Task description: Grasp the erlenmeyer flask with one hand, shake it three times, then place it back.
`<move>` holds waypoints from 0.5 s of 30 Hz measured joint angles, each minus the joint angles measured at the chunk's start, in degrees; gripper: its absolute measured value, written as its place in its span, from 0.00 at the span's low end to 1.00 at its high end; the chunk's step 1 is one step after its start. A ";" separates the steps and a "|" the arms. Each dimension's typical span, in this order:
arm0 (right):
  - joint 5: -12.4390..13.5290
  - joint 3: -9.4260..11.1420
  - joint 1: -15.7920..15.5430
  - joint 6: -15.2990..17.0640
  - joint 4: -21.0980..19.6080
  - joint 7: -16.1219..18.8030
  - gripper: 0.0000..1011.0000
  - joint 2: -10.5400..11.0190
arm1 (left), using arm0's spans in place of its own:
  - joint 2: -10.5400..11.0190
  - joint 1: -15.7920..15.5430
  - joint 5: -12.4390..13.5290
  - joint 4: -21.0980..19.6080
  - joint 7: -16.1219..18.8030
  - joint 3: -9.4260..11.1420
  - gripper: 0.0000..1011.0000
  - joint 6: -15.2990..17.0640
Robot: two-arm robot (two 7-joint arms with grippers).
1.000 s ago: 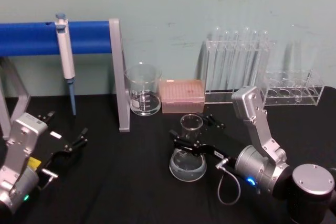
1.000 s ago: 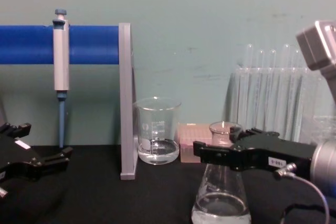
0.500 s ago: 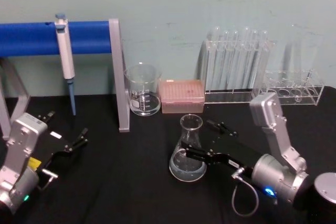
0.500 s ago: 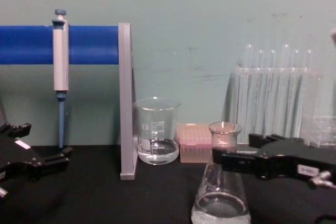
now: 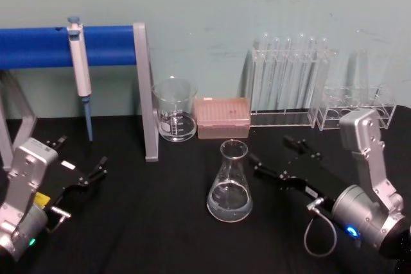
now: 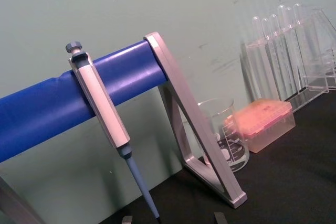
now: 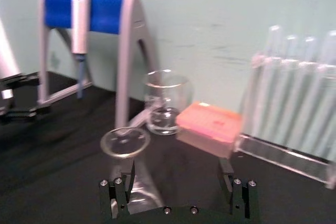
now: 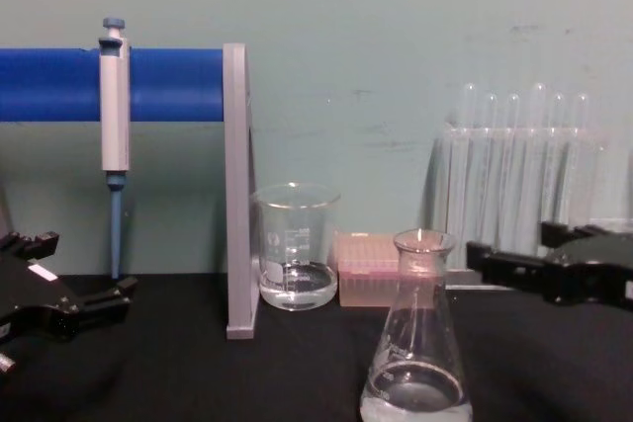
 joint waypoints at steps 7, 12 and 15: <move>-2.29 1.87 -0.45 -0.45 0.64 -4.16 0.99 -2.13 | 0.00 0.00 0.00 0.00 0.00 0.00 0.99 0.00; -3.98 2.69 -0.49 -0.02 1.66 -6.29 0.99 -3.57 | 0.00 0.00 0.00 0.00 0.00 0.00 0.99 0.00; -4.50 2.94 -0.48 0.37 2.12 -6.73 0.99 -3.99 | 0.00 0.00 0.00 0.00 0.00 0.00 0.99 0.00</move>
